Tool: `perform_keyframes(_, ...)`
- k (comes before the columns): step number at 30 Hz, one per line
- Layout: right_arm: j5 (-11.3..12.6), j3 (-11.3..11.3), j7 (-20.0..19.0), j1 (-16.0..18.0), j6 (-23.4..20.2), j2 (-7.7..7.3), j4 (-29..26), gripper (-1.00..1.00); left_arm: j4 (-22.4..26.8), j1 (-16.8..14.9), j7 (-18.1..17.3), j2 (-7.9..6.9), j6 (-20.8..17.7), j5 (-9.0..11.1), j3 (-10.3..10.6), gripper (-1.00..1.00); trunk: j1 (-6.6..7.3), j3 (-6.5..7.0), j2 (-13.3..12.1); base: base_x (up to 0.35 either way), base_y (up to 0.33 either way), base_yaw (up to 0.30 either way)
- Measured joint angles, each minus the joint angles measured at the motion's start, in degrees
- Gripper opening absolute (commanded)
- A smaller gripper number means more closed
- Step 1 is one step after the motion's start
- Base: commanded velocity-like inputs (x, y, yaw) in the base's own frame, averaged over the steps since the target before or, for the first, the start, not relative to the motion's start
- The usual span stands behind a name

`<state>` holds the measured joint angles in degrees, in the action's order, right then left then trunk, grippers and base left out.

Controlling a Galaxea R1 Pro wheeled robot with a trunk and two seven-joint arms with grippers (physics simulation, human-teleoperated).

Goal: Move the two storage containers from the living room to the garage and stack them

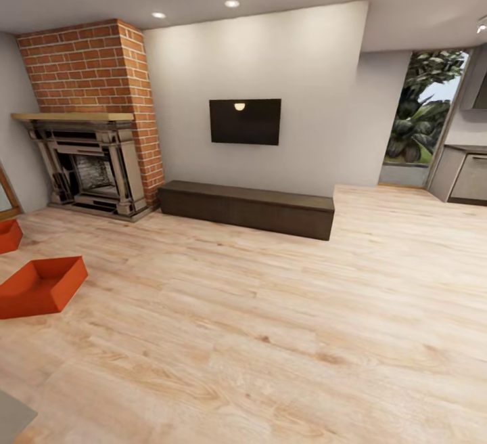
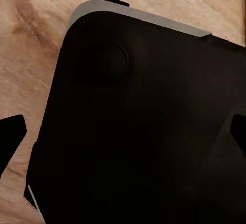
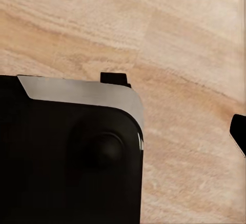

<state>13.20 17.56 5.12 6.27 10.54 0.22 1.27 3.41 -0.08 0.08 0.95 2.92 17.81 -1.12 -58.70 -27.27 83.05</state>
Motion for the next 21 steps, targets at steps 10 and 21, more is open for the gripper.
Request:
perform_keyframes(10,0.08,-0.37,0.44,0.00,0.10,0.18,0.00,1.00,0.00,0.00,0.00,0.00,0.03,-0.06,0.04,1.00,0.00,0.00,0.00,0.323,0.000,0.000)
perform_keyframes(21,0.35,-0.24,-1.50,0.00,-0.32,0.35,-0.02,1.00,0.07,0.00,0.00,0.00,0.04,-0.06,-0.08,1.00,0.00,0.00,0.00,0.323,0.000,0.000)
